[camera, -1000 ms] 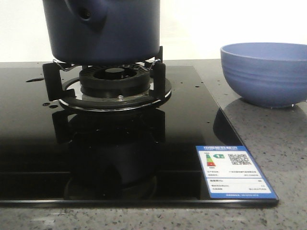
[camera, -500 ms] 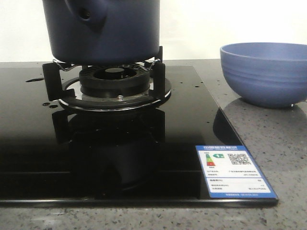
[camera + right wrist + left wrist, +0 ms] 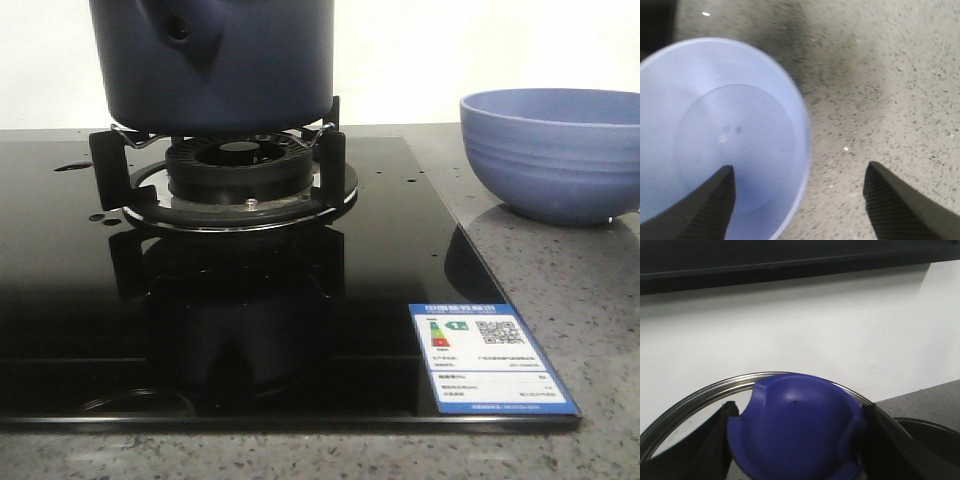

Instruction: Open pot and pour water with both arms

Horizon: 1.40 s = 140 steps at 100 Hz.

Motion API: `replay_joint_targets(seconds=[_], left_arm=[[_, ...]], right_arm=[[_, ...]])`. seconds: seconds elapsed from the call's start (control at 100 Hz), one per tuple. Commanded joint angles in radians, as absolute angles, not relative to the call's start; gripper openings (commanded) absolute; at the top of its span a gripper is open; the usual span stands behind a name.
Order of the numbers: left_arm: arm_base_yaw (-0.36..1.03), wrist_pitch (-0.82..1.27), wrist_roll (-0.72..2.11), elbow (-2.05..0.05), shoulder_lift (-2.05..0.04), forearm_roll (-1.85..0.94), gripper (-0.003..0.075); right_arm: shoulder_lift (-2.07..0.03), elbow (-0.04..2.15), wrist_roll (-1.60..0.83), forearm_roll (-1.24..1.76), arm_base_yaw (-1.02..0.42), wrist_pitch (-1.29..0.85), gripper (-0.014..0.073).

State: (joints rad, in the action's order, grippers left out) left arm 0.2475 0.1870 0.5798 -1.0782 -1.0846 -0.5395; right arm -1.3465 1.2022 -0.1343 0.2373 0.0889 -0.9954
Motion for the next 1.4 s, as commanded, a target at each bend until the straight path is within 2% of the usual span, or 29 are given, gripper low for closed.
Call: replay_joint_targets(seconds=[0.0,0.12,0.21,0.31,0.52,0.72,0.91,1.17,1.39], left_arm=[[0.239,0.101,0.579,-1.116,-1.055,-0.552,0.0336],[0.239,0.085,0.579,-1.116,-1.055,-0.559,0.0336],[0.239,0.077,0.579,-1.116,-1.055,-0.559,0.0336],[0.239,0.063,0.579,-1.116,-1.055,-0.559,0.0336],[0.239,0.018,0.579,-1.116,-1.057,-0.559,0.0336],[0.239,0.007,0.579,-1.116,-1.068,-0.559,0.0336],[0.201,0.014,0.579,-1.116,-1.08,-0.559,0.0336],[0.103,0.044,0.579,-1.116,-1.082,-0.598,0.0336],[0.075,0.051,0.579,-1.116,-1.082,-0.606,0.0336]], right_arm=[[-1.374,1.236,-0.136,0.237,0.098,-0.953,0.0479],[-1.445,1.236,-0.144,0.237,0.098,-0.926,0.0459],[-1.492,1.236,-0.144,0.257,0.098,-0.904,0.0403],[-1.521,1.236,-0.144,0.293,0.098,-0.883,0.0279],[-1.527,1.237,-0.145,0.293,0.098,-0.885,-0.0071],[-1.527,1.243,-0.147,0.291,0.098,-0.917,-0.0063],[-1.527,1.34,-0.147,0.293,0.098,-0.991,-0.0062],[-1.559,1.609,-0.147,0.331,0.086,-1.183,-0.0062],[-1.63,1.882,-0.13,0.334,-0.022,-1.275,-0.0062]])
